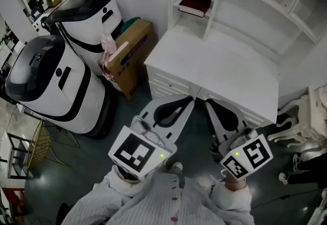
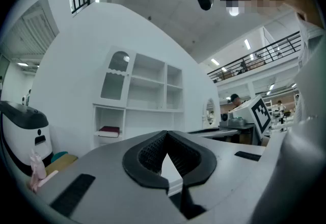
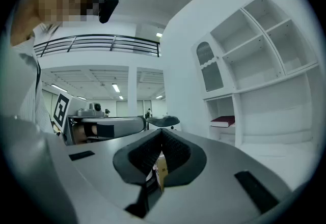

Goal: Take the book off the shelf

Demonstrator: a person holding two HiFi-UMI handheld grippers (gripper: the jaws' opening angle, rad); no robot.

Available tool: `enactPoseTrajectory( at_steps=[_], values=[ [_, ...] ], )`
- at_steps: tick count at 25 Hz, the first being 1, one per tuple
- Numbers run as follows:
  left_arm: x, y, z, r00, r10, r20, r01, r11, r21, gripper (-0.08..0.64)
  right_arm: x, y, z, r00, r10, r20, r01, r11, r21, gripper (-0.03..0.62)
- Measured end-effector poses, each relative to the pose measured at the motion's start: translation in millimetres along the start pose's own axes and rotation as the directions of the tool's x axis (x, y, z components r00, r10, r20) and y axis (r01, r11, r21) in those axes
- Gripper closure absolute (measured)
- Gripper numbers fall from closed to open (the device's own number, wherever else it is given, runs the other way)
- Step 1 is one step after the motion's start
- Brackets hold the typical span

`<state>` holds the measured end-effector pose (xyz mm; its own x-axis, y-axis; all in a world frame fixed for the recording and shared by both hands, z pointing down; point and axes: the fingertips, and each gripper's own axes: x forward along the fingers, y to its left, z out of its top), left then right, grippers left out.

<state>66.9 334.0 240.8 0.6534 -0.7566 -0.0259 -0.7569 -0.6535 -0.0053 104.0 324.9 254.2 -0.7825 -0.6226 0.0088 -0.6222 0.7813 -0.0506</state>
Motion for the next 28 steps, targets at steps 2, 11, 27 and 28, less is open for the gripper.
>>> enactPoseTrajectory(
  at_steps=[2, 11, 27, 28],
  values=[
    [-0.4, -2.4, 0.5, 1.000, 0.002, 0.000, -0.002, 1.000, 0.006, 0.549, -4.8, 0.4, 0.9, 1.000, -0.003, 0.007, 0.003, 1.000, 0.004, 0.578],
    [5.6, -22.6, 0.0, 1.000, -0.006, -0.005, 0.006, 1.000, 0.027, 0.549, -30.8, 1.2, 0.9, 1.000, 0.013, 0.022, -0.014, 1.000, 0.007, 0.578],
    [12.6, -19.5, -16.5, 0.997, 0.065, -0.029, -0.064, 0.998, 0.023, 0.549, -40.0, -14.9, -16.2, 0.998, 0.054, 0.014, -0.054, 0.998, 0.042, 0.578],
    [15.9, -12.9, -17.2, 0.997, 0.065, -0.029, -0.065, 0.998, 0.022, 0.549, -33.2, -19.0, -16.9, 0.998, 0.054, 0.012, -0.054, 0.998, 0.044, 0.578]
  ],
)
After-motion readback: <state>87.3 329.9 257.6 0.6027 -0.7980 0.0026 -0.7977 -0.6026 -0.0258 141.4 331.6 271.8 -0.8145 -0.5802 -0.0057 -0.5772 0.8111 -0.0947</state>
